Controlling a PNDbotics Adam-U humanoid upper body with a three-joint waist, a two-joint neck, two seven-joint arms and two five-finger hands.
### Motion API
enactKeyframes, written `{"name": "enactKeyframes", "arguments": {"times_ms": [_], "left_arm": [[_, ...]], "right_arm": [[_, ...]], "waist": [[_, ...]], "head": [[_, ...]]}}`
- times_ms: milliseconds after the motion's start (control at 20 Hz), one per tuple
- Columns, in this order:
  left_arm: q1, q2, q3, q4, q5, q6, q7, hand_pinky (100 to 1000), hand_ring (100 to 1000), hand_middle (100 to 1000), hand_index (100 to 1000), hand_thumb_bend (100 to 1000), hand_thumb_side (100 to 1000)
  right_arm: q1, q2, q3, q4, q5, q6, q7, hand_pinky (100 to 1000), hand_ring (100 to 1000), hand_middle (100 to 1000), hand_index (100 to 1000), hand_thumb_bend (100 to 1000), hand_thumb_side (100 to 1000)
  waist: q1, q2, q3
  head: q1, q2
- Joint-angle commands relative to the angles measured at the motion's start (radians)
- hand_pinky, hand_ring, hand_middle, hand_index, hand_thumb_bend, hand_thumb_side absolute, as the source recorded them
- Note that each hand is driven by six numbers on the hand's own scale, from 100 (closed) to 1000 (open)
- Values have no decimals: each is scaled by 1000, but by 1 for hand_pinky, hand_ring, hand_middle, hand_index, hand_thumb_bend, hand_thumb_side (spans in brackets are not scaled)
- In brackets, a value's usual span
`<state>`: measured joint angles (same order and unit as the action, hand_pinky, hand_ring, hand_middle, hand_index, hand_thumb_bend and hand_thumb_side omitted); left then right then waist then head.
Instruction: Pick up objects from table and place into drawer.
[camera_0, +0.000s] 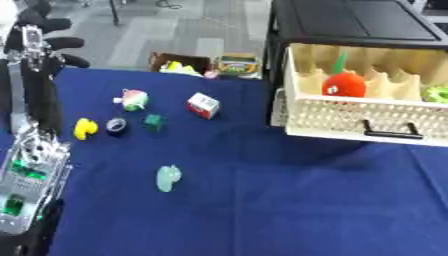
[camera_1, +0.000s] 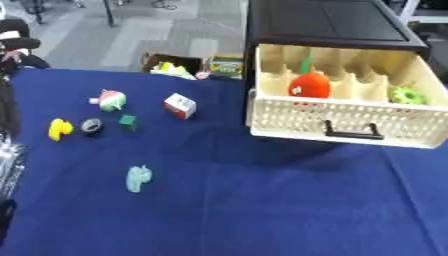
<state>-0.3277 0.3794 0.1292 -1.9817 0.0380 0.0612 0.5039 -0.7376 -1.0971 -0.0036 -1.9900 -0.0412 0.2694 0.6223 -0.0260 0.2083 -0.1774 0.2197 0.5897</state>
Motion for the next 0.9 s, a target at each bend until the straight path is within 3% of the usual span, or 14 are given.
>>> {"name": "enactKeyframes", "arguments": {"times_ms": [50, 350, 900], "left_arm": [[0, 5, 17, -18, -2, 2, 9, 460, 601, 651, 847, 100, 881], [4, -6, 18, -18, 3, 5, 10, 462, 602, 654, 847, 100, 883], [-1, -13, 14, -18, 7, 8, 3, 463, 604, 657, 846, 101, 885]], "right_arm": [[-1, -51, 15, -10, -68, -18, 117, 447, 605, 620, 864, 100, 1000], [41, -58, 100, -10, -208, 29, 274, 512, 665, 693, 884, 100, 1000], [67, -52, 256, -10, -325, 121, 285, 593, 733, 780, 895, 100, 976]], "waist": [[-2, -19, -3], [-4, -19, -1], [-8, -20, 1]], "head": [[6, 8], [0, 3], [-18, 5]]}}
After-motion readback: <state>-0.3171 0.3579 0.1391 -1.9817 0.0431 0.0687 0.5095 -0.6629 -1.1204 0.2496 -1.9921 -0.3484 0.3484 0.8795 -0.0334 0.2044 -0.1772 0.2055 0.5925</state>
